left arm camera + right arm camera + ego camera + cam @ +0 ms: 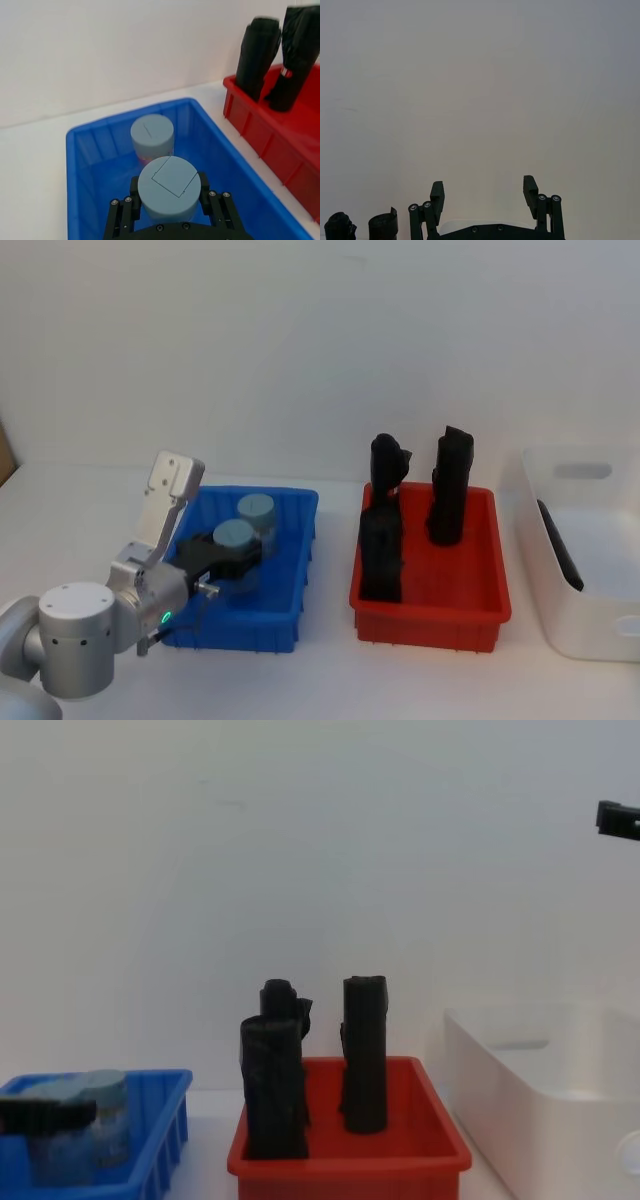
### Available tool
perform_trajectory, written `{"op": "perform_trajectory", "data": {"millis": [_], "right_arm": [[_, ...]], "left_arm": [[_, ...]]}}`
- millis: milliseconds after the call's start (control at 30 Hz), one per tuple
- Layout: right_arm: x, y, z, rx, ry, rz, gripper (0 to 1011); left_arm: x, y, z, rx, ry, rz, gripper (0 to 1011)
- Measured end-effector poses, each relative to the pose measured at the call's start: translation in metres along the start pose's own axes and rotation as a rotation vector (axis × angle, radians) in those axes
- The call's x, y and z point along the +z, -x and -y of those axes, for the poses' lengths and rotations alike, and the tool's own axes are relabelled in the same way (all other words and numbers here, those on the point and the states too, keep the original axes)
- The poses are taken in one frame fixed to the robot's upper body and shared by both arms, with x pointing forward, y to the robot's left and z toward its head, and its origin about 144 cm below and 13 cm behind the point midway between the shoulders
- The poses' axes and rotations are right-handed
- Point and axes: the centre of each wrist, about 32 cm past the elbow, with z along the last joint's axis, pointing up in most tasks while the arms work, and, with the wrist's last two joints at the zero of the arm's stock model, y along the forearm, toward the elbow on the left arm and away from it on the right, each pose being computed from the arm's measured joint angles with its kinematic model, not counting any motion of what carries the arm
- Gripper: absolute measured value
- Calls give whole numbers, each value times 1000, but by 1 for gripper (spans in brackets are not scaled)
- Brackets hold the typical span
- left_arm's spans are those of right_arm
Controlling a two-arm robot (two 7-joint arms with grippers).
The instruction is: Pick the cotton swabs from the blue box and place them into the white box.
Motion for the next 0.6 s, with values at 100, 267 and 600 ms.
{"op": "perform_trajectory", "data": {"millis": [100,267,600], "right_arm": [[1,-1,-1,17,-3,-4,1002],[3,-2,-2,52,-12,-12,1002],[7,-6,-4,170,-34,-12,1002]], "left_arm": [[7,0,-2,-1,38,4,666],[19,0,-4,-7,91,13,665],[52,4,-7,-53,224,68,666]]}}
